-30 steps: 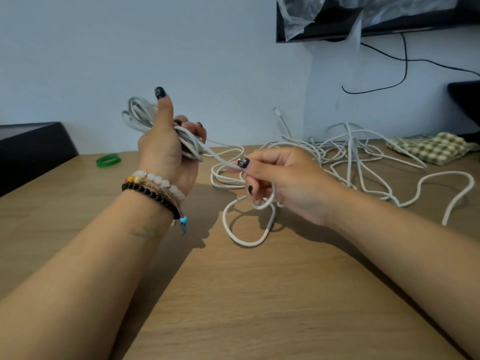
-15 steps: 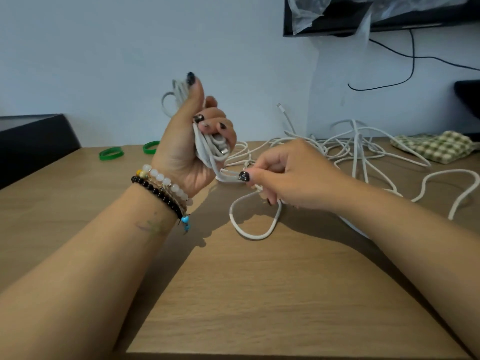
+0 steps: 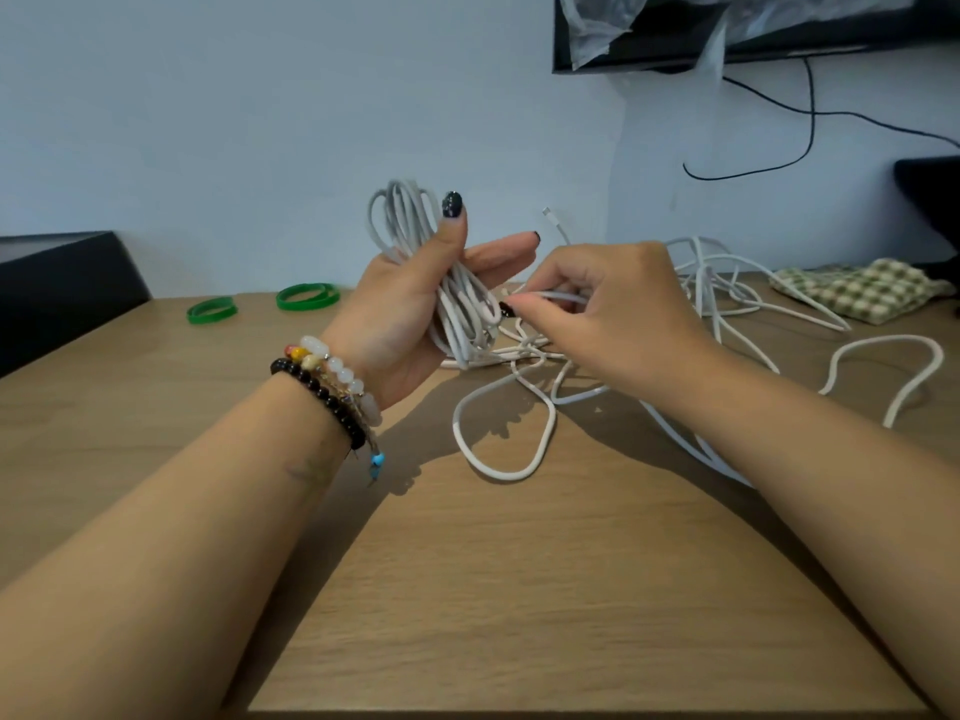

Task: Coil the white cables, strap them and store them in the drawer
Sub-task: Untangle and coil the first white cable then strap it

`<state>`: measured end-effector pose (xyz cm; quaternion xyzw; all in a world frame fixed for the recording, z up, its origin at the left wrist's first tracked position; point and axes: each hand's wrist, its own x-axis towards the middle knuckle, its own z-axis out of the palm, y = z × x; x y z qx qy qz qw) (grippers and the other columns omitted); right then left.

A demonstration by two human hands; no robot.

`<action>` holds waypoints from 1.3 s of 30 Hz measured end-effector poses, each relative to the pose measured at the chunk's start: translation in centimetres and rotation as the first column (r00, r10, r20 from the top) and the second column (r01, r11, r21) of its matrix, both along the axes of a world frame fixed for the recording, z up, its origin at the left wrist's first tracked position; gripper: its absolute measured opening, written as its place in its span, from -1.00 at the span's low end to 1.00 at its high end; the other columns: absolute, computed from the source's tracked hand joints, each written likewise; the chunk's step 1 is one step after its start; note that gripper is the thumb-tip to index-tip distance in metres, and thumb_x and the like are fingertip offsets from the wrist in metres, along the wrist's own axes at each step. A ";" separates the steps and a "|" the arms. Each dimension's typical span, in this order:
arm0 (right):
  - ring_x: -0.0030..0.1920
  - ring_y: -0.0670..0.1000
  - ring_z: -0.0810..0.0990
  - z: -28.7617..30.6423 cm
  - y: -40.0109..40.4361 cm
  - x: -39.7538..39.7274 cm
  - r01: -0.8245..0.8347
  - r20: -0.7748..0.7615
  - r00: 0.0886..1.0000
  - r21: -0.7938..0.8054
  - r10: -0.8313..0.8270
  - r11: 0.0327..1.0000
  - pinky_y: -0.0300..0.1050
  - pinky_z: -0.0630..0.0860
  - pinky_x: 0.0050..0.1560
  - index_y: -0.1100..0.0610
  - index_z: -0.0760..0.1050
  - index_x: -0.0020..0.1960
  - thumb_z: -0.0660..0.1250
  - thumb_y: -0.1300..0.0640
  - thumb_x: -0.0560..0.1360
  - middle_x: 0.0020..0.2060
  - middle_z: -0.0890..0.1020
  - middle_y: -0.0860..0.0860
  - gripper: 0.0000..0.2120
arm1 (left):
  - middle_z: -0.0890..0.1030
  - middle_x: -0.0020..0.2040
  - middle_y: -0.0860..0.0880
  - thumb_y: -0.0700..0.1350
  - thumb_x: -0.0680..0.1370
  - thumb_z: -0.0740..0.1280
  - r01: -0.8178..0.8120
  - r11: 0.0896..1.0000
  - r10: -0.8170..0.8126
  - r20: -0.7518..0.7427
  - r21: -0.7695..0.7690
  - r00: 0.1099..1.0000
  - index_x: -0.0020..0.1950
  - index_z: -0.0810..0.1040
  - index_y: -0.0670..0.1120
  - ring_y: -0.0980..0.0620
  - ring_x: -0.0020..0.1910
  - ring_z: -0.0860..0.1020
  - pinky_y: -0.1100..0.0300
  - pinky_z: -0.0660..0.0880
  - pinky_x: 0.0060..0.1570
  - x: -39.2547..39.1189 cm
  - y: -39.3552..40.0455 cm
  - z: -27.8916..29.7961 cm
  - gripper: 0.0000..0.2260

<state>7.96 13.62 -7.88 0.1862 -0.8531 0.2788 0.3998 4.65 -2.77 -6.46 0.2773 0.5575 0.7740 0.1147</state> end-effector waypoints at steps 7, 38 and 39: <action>-0.23 0.01 0.66 -0.3 0.2 -0.1 -0.055 0.071 0.996 0.054 0.051 0.997 0.06 0.58 -0.18 0.01 0.67 -0.16 0.36 -0.11 0.41 -0.25 0.71 -0.06 -0.78 | 0.65 0.11 -0.25 0.04 0.61 0.20 -0.064 0.973 0.071 0.025 -0.221 0.997 0.20 0.50 -0.37 -0.22 0.09 0.64 -0.03 0.62 0.03 0.2 -0.3 -0.1 -0.54; -0.25 0.07 0.53 1.4 3.1 0.2 0.285 0.182 0.919 0.307 -0.350 0.908 -0.10 0.38 -0.27 0.08 0.56 -0.30 0.31 -0.22 0.48 -0.40 0.54 -0.01 -0.61 | 0.65 -0.35 0.00 0.01 0.62 0.26 -0.646 0.625 0.436 -0.490 -0.439 0.755 -0.07 0.45 -0.08 0.07 -0.56 0.52 0.24 0.46 -0.50 -2.7 -2.3 -0.9 -0.82; -0.27 0.08 0.53 1.2 3.1 0.0 0.269 0.219 0.919 0.255 -0.327 0.929 -0.07 0.39 -0.27 0.10 0.53 -0.35 0.33 -0.19 0.47 -0.43 0.52 0.01 -0.60 | 0.66 -0.31 -0.02 -0.03 0.62 0.26 -0.622 0.623 0.386 -0.505 -0.474 0.772 -0.05 0.45 -0.08 0.08 -0.56 0.52 0.24 0.46 -0.51 -2.5 -2.1 -1.0 -0.86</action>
